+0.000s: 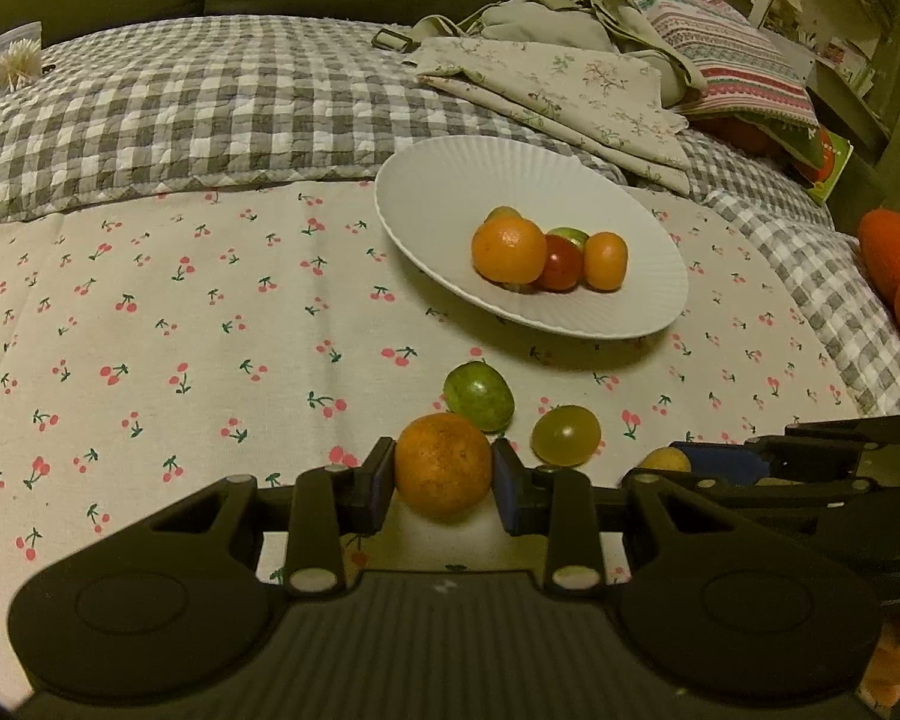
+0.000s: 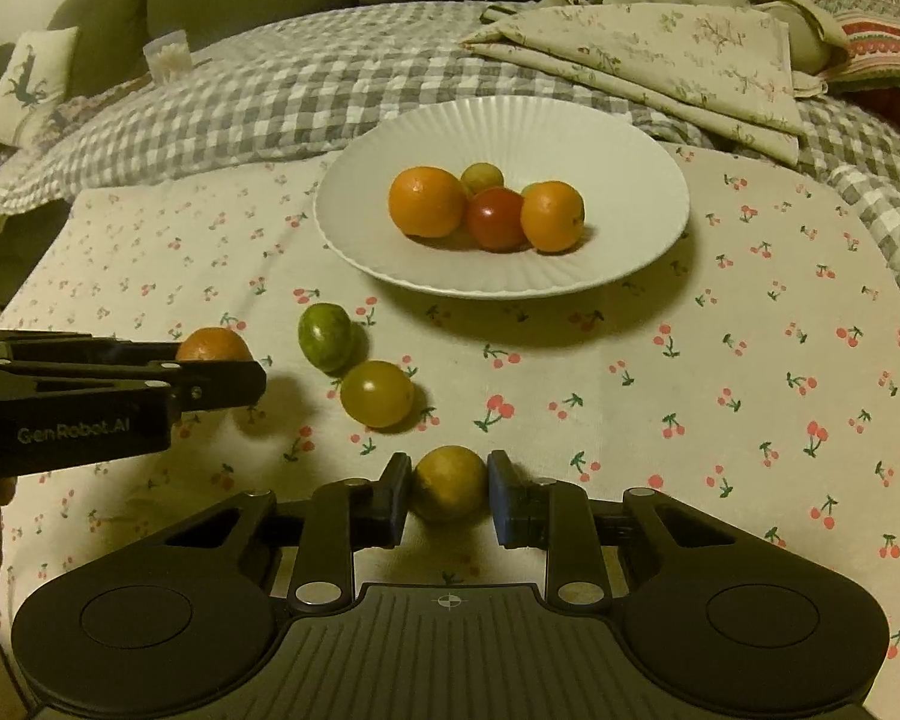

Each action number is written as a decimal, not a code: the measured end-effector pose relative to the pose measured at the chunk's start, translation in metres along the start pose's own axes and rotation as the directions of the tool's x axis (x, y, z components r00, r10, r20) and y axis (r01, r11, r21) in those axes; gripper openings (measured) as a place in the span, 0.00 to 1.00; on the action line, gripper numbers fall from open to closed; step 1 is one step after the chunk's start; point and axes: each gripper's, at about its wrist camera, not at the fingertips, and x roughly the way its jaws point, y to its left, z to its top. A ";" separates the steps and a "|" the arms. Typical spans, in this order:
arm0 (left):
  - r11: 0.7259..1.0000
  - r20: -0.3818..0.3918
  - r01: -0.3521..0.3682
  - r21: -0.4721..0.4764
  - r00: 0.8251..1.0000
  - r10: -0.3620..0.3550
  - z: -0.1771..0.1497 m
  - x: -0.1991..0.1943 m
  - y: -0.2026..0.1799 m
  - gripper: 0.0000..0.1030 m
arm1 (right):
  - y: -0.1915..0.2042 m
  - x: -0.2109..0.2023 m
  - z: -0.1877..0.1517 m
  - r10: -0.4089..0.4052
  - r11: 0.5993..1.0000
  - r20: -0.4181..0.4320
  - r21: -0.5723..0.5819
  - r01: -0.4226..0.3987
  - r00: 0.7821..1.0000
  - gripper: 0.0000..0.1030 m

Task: Organize fruits
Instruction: 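Grasp a yellow lime with the right tool while the left tool holds its mandarin, then carry the mandarin and yellow lime to the white plate and release them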

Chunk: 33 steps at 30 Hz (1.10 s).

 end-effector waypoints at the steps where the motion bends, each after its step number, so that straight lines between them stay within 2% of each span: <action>1: 1.000 0.001 0.000 0.000 1.000 0.000 0.000 0.000 0.000 0.31 | 0.000 0.000 0.000 0.001 1.000 0.001 0.002 -0.001 1.000 0.25; 20: 1.000 0.040 0.023 -0.013 0.999 -0.022 0.010 -0.006 -0.002 0.31 | -0.005 -0.028 0.017 0.029 0.999 0.104 0.036 -0.033 0.994 0.25; 33: 0.999 0.087 0.037 0.024 0.995 -0.039 0.024 -0.009 -0.011 0.31 | -0.015 -0.041 0.030 0.023 0.997 0.161 0.067 -0.034 0.987 0.25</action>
